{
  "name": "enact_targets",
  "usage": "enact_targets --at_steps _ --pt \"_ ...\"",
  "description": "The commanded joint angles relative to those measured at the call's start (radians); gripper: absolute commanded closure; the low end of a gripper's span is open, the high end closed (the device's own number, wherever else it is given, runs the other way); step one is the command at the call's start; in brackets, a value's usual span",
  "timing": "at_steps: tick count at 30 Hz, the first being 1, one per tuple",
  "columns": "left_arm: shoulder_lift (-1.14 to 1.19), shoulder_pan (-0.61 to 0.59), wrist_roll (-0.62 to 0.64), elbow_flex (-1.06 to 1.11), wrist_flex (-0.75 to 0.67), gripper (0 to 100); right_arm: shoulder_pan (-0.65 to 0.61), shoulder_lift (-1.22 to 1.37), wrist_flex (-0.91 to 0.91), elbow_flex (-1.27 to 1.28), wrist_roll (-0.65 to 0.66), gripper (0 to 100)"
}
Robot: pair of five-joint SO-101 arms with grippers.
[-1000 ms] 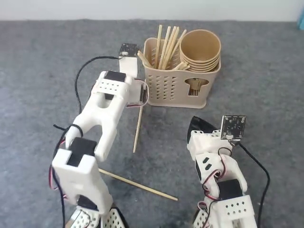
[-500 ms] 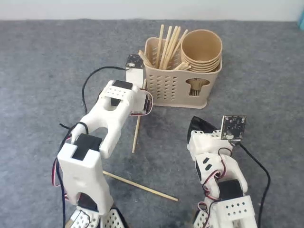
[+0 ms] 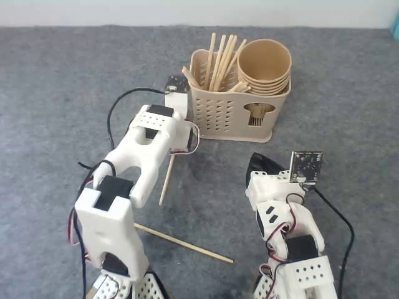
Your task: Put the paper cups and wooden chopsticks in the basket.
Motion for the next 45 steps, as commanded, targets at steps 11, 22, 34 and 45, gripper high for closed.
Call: enact_targets --at_steps 11,22,34,45 --pt "-0.736 -0.264 -0.104 0.278 0.014 99 -0.257 -0.022 0.231 -0.023 0.187 98.9" --pt "-1.231 -0.678 -0.101 0.478 -0.037 99 -0.473 -0.010 0.329 -0.147 0.187 99.0" --pt "-1.272 -1.045 -0.097 0.476 -0.124 99 -0.492 0.047 0.367 -0.230 0.339 99.0" --pt "-1.272 -1.209 0.025 0.440 -0.281 99 -0.601 0.779 0.358 -0.638 0.328 99.0"
